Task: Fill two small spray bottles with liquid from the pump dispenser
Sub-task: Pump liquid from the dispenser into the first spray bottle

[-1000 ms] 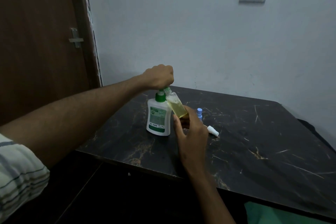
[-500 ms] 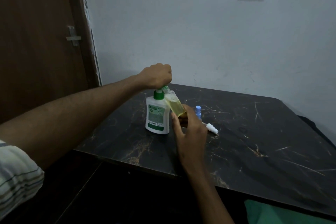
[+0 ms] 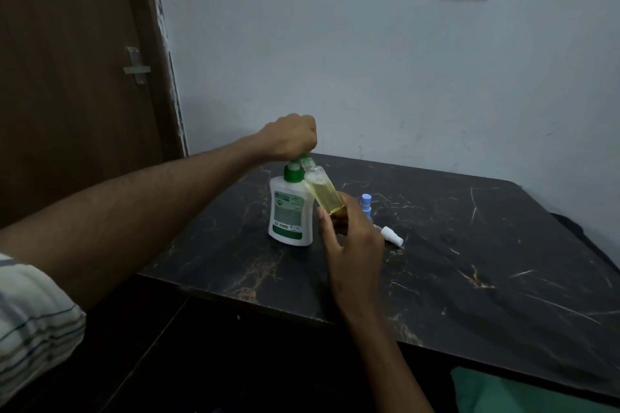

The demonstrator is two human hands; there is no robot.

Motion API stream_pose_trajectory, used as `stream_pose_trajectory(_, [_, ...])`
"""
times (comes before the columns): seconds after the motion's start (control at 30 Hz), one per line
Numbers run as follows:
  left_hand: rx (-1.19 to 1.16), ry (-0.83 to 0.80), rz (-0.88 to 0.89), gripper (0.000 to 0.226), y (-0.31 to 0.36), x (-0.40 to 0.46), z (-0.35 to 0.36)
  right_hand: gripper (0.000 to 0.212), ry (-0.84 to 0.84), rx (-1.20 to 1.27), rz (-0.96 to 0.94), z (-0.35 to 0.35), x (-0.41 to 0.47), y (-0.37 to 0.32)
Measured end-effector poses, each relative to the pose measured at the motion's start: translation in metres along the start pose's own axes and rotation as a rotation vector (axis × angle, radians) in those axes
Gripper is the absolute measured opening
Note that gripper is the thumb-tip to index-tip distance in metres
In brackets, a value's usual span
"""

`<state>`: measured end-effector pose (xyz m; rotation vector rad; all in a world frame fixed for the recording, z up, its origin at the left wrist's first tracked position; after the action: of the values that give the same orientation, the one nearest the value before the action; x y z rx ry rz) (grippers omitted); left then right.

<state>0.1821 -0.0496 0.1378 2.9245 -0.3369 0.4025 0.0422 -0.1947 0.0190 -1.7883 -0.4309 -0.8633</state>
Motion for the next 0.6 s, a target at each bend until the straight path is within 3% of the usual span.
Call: stream_pose_trajectory(0.6, [0.004, -0.017, 0.001, 0.009, 0.0045, 0.003, 0.0016, 0.03, 0.001, 0.004, -0.017, -0.0011, 0.0013, 0.0013])
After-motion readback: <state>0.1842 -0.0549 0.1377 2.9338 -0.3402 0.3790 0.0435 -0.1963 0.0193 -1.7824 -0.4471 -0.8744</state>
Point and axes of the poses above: each hand's wrist, its own x-axis towards the middle knuckle, its own z-axis out of the palm, y = z × x, the point moved 8 cm from there along x, towards the middle knuckle, and after that the axes turned 4 degrees about x, right-handed, at the moved point
